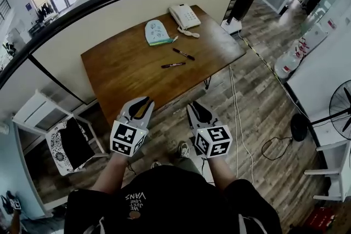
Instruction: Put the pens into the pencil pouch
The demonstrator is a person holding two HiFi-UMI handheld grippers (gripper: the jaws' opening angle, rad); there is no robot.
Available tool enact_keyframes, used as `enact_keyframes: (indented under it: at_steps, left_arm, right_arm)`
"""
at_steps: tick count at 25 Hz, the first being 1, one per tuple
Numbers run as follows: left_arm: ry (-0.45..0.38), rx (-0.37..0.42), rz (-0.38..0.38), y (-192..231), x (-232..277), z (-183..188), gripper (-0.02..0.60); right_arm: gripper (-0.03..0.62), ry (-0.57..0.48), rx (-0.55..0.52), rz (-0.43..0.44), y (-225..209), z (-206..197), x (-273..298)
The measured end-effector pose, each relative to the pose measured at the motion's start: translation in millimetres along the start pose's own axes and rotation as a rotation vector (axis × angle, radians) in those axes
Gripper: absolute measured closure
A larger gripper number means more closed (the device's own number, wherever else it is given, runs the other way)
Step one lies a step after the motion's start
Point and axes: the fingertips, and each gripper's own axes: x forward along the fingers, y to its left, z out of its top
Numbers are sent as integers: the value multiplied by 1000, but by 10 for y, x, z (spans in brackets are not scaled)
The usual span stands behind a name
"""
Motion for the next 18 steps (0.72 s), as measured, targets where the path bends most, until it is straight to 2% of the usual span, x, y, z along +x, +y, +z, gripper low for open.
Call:
enact_keyframes:
  at_steps: [2, 3, 12, 18]
  left_arm:
    - [15, -5, 11, 4, 164, 12, 446]
    - [23, -9, 18, 5, 243, 19, 442]
    - [75, -53, 142, 80, 907, 40, 442]
    - [94, -92, 219, 129, 1143, -15, 442]
  right_arm:
    - [499, 10, 3, 21, -151, 1, 97]
    - [479, 17, 4, 33, -224, 0, 137]
    - [478, 85, -16, 172, -835, 5, 489]
    - [478, 123, -41, 239, -1126, -12, 700]
